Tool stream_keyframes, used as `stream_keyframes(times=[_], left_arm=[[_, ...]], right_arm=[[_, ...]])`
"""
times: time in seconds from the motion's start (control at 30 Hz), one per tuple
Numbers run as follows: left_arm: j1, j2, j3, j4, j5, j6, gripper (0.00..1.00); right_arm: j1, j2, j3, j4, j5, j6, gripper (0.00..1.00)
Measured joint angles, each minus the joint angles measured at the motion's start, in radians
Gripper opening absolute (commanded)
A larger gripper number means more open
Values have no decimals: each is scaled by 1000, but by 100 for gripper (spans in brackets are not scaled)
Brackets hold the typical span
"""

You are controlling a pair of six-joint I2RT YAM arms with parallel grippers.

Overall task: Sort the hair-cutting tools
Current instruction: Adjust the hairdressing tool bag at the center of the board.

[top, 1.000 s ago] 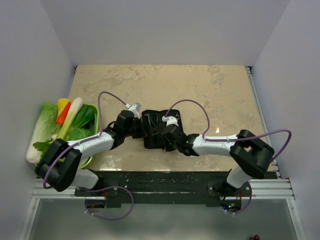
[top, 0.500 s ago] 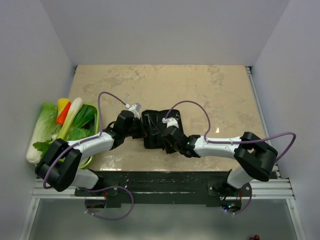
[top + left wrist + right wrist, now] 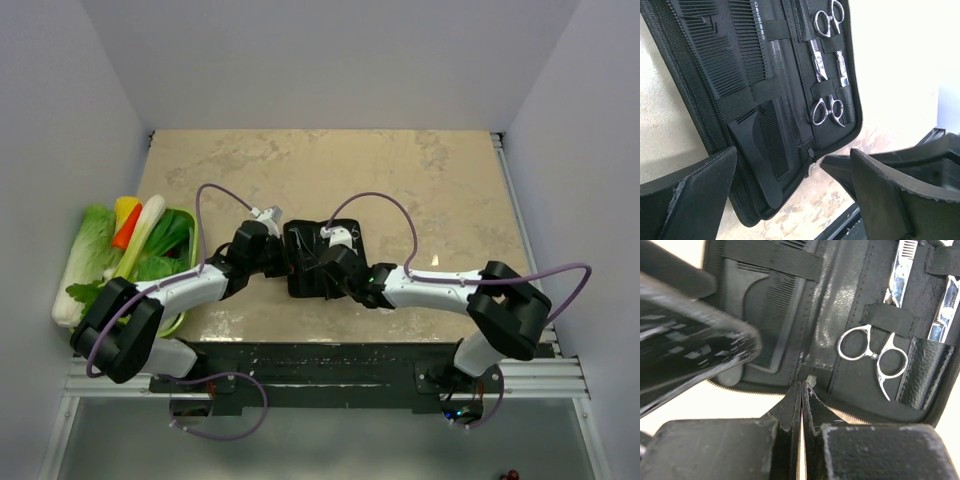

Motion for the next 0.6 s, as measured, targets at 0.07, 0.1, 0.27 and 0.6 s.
stream_keyframes(times=[0.07,0.1,0.27,0.6], left_arm=[[0,0,0,0,0,0,100],[0,0,0,0,0,0,100],[0,0,0,0,0,0,100],[0,0,0,0,0,0,100]], right_arm=[[-1,27,4,8,13,0,0],[-1,39,4,8,20,-1,0],[-16,74,4,20,34,-3,0],[-34,98,4,59,45,-3,0]])
